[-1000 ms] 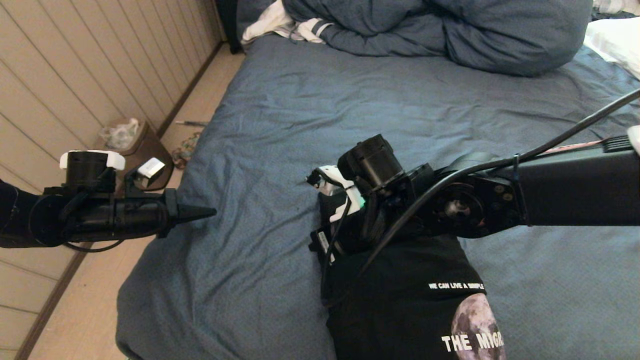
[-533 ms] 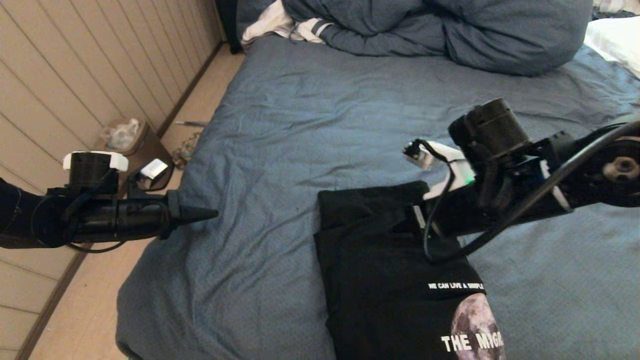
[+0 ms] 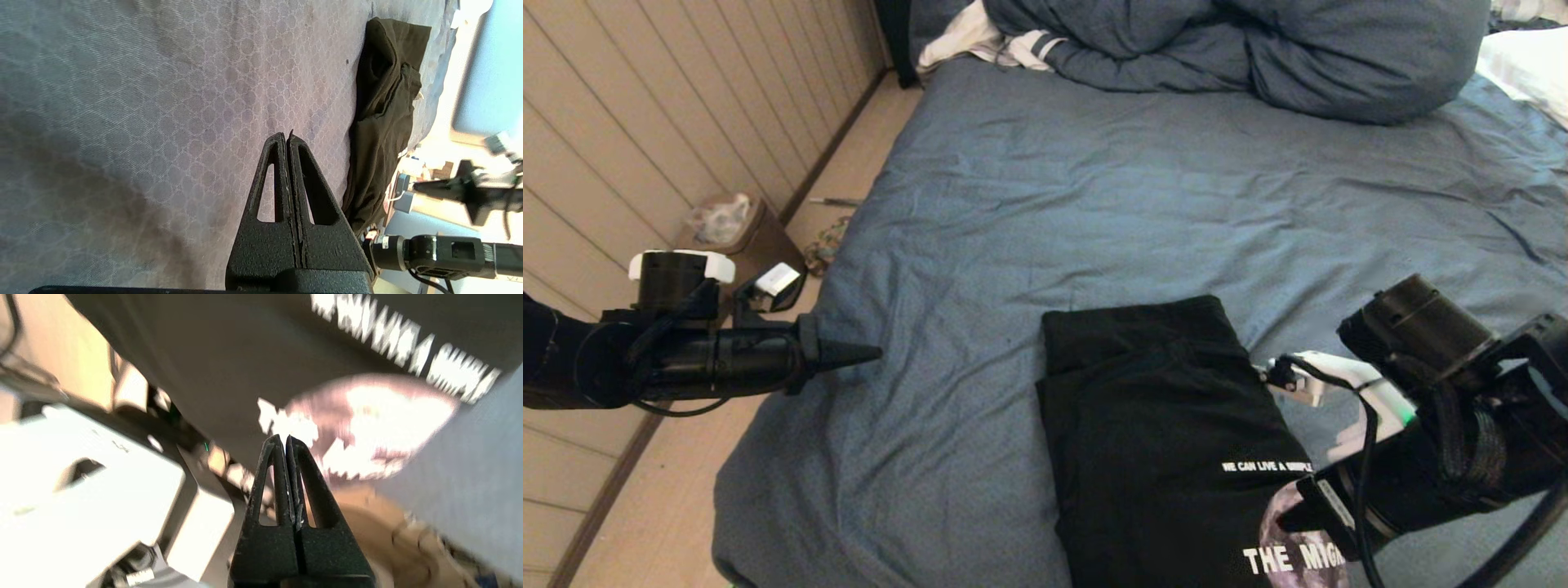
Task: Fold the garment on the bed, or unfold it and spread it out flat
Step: Fold the black T-shirt
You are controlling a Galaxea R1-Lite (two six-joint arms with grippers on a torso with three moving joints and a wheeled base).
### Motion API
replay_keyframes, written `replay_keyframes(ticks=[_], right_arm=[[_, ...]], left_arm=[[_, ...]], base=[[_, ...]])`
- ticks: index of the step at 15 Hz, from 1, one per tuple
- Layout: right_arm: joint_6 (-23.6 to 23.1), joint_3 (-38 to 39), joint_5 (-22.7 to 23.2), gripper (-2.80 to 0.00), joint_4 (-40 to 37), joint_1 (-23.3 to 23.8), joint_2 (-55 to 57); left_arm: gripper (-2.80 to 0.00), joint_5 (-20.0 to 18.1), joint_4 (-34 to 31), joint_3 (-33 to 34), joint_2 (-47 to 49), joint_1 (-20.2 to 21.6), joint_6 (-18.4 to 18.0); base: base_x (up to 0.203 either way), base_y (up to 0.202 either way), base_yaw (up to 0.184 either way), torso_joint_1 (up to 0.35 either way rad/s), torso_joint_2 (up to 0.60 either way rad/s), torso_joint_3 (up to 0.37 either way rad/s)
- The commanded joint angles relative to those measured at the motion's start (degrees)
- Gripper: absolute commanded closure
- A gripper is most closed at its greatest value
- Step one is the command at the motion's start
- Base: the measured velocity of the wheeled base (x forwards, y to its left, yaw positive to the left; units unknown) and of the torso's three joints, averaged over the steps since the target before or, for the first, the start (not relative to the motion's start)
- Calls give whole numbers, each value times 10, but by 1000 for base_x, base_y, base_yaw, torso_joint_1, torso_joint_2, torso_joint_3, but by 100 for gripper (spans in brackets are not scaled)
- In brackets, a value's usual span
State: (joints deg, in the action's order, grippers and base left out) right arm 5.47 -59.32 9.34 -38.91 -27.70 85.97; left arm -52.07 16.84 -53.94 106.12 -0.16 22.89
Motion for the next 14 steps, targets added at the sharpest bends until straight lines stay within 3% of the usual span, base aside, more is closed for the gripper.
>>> replay_keyframes(ticks=[1,8,10,14], right_arm=[[-1,41,0,0,-2,3,-9],[-7,78,-14,0,18,10,52],[-19,95,-24,0,59,48,74],[-56,116,-35,0,70,110,80]], left_arm=[[0,-3,2,1,-1,0,1],[0,-3,2,0,0,0,2],[0,-3,2,0,0,0,2],[0,-3,2,-1,1,0,2]], base=[[0,0,0,0,0,0],[0,0,0,0,0,0],[0,0,0,0,0,0],[0,0,0,0,0,0]])
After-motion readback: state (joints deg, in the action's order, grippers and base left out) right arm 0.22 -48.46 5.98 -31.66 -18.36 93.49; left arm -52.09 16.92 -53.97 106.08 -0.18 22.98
